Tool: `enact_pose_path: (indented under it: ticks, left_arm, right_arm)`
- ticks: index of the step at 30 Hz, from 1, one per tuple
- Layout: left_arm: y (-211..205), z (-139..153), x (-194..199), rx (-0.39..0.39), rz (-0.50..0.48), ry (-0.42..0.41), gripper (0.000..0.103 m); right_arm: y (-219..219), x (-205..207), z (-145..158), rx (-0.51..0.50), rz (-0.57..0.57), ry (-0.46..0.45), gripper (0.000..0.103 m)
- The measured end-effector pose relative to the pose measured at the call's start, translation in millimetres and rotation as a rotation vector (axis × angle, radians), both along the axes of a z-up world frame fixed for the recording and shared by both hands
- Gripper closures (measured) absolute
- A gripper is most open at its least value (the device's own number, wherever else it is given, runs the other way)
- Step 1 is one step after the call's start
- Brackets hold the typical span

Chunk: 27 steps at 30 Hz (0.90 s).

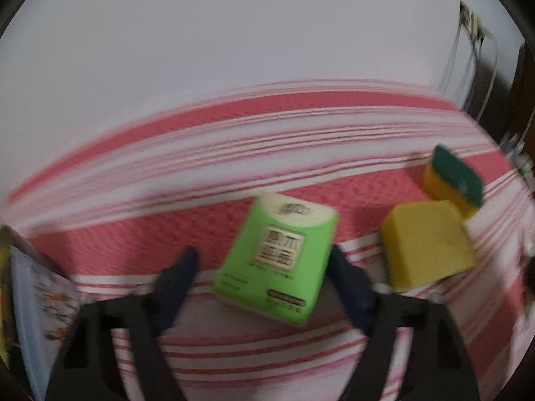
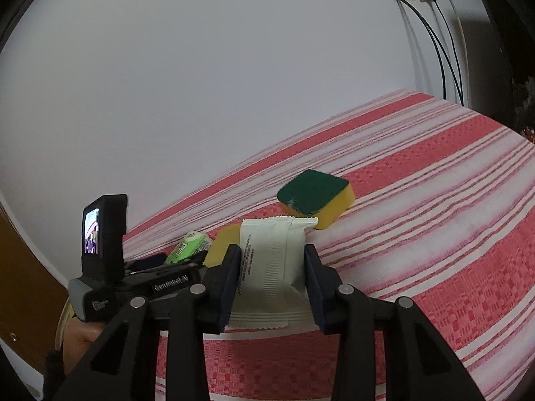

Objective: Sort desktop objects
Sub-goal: 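Grasp the green tissue pack with the left gripper while the right grasps the white packet, then lift the green tissue pack and white packet toward the tin with both grippers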

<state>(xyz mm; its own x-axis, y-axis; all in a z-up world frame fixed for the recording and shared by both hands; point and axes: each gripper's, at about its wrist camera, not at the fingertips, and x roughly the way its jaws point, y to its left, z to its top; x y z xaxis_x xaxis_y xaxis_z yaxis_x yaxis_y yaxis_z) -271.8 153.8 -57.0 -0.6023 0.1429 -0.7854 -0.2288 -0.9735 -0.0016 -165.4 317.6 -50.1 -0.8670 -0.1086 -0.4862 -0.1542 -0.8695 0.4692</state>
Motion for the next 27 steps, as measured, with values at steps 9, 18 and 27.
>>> enact_pose_path:
  ticks: [9, 18, 27]
  left_arm:
    - [0.8, 23.7, 40.9, 0.046, -0.002, 0.156, 0.054]
    - [-16.9, 56.8, 86.8, 0.070, 0.055, 0.465, 0.054]
    - [-23.1, 54.9, 77.0, 0.105, 0.063, 0.468, 0.054]
  right_arm:
    - [4.6, 9.4, 5.4, 0.026, -0.110, 0.019, 0.063]
    - [-44.1, 29.1, 34.5, 0.306, -0.312, 0.197, 0.063]
    - [-64.9, 30.2, 45.4, 0.411, -0.366, 0.214, 0.063]
